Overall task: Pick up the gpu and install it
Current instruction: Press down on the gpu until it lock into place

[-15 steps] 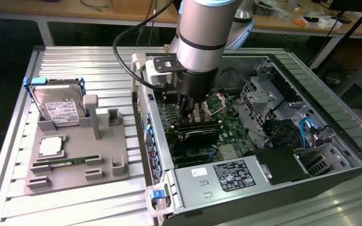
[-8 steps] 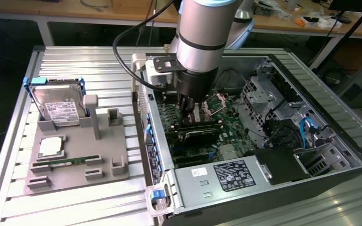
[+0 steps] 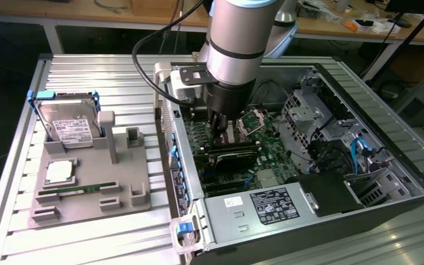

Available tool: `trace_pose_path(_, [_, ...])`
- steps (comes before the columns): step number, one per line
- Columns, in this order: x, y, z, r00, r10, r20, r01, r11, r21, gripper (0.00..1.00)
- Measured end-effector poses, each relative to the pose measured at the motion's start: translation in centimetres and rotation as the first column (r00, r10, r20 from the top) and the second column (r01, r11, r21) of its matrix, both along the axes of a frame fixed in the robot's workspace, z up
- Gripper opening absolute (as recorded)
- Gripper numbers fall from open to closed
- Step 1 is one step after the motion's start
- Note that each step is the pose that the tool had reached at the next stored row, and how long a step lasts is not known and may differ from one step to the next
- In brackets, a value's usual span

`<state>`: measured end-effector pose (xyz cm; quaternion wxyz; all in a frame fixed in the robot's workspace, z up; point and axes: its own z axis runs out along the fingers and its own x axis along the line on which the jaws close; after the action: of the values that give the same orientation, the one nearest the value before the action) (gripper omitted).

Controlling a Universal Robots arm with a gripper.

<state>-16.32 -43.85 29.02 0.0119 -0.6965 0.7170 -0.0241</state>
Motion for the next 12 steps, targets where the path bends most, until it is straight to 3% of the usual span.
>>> trace_pose_path(8, [-0.01,0.00,0.07,1.0000,0.000,0.0001,0.000,1.0000,0.0003,0.11])
trace_pose_path(12, [-0.08,0.00,0.25,1.0000,0.000,0.0048,0.000,1.0000,0.0007,0.11])
